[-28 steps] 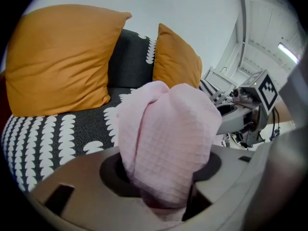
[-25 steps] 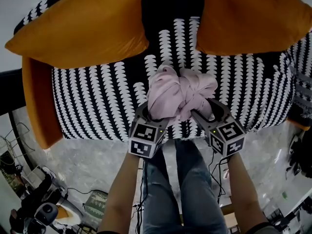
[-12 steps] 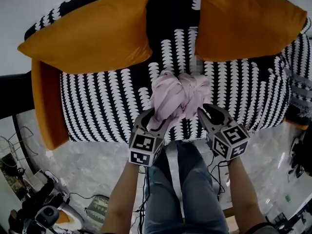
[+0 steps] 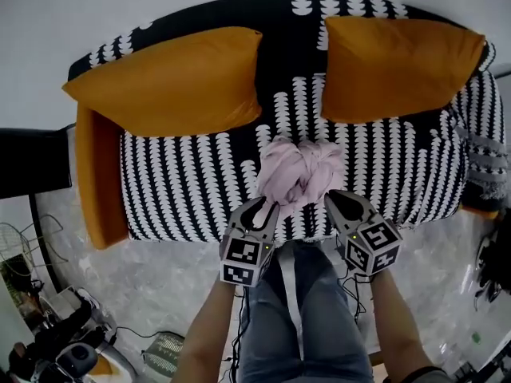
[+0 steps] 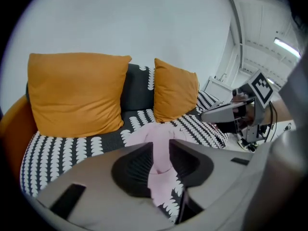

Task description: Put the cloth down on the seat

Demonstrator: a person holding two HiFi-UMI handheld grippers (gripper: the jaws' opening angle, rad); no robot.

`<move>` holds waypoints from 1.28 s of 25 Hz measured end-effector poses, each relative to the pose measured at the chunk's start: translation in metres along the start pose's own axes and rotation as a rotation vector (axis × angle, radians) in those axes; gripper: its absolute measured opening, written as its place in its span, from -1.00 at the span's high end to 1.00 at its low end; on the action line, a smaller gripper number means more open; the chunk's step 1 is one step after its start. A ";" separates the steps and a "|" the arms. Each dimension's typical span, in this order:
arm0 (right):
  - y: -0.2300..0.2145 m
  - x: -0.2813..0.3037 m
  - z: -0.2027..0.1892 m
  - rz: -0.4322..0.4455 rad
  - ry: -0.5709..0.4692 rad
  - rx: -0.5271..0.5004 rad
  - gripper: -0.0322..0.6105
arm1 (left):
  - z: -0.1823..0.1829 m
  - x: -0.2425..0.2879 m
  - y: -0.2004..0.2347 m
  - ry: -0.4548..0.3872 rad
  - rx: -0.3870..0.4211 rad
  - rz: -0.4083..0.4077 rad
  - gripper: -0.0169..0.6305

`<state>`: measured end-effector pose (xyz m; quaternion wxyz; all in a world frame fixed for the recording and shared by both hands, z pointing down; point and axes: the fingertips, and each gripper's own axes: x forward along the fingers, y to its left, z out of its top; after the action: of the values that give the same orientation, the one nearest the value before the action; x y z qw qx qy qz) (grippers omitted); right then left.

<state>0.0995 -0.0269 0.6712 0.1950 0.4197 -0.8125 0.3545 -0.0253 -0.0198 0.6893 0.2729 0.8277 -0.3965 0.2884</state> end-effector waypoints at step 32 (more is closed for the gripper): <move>0.159 -0.139 0.208 0.000 -0.328 -0.159 0.91 | 0.225 -0.192 -0.049 -0.353 0.147 -0.126 0.86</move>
<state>0.0442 -0.0421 0.3802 0.0924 0.4552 -0.8588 0.2160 -0.0261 -0.0511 0.3909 0.1556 0.9063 -0.3636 0.1491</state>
